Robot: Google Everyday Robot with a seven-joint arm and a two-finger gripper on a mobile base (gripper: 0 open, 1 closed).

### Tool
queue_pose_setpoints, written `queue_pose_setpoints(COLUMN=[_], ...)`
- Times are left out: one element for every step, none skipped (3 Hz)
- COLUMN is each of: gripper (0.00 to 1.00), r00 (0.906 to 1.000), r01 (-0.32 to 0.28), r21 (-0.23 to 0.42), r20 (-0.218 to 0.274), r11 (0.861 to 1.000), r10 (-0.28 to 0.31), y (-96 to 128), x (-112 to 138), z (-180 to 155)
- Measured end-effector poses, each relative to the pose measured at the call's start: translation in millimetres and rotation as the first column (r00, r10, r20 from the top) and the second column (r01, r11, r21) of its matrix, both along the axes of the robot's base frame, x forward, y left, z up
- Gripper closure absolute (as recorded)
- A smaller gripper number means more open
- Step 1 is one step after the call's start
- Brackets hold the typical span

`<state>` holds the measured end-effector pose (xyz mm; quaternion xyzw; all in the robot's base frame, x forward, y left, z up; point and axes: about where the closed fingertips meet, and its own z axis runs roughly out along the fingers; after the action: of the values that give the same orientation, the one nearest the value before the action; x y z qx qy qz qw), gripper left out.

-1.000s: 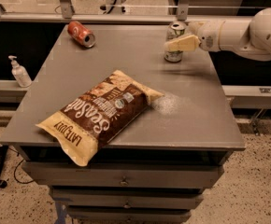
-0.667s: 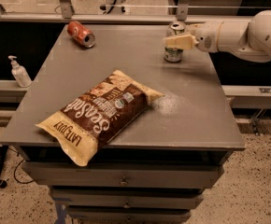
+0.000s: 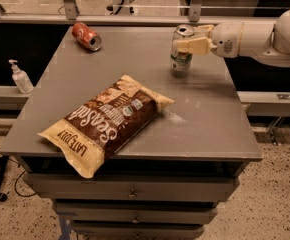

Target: Move 7up can near brown chip bag

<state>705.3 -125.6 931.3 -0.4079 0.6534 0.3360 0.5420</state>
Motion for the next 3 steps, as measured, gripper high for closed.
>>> queue_pose_setpoints(gripper=[1.0,1.0,1.0], r00=[0.9906,0.9726,0.9491], r01=[-0.136,-0.228,-0.307], r21=[-0.016,-0.027,-0.029], r20=[-0.015,-0.054,-0.084], r11=[0.991,0.973,0.951], r10=[0.136,0.226,0.304], y=[4.3,0.7,5.1], x=[-53.2,-96.3,-128.2], z=[1.7,-11.3,-22.3])
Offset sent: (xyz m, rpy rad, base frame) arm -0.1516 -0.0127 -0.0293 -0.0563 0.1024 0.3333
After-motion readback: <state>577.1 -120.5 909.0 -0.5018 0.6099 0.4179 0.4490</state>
